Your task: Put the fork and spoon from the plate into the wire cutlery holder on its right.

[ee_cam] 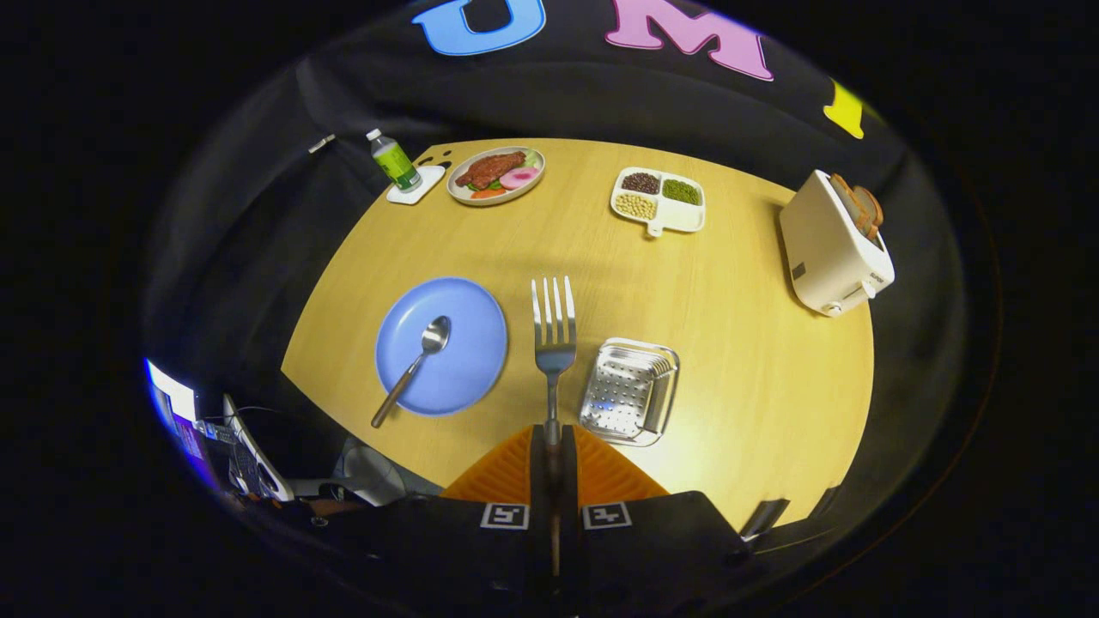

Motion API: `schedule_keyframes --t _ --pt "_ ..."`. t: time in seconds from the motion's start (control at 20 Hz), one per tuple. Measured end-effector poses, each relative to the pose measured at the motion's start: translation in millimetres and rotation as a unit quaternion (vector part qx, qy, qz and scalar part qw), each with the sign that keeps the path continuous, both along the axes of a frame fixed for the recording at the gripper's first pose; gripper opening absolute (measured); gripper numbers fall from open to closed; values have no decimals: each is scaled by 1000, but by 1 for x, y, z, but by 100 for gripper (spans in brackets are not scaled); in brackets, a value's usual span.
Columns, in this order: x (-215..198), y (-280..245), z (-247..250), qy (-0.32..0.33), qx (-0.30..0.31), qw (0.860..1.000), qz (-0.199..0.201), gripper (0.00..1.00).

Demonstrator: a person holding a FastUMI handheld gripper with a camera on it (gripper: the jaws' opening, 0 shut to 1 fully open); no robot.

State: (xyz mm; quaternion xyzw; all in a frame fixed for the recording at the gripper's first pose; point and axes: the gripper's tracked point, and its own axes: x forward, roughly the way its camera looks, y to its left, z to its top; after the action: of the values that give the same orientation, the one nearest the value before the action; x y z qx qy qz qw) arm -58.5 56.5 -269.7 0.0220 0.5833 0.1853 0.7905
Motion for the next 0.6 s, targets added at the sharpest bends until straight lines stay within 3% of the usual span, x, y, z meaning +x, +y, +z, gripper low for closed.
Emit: schedule_keyframes --t 0.25,0.6 --pt "-21 -44 -13 105 -30 993 47 8" --pt "-21 -61 -46 263 -60 959 92 8"
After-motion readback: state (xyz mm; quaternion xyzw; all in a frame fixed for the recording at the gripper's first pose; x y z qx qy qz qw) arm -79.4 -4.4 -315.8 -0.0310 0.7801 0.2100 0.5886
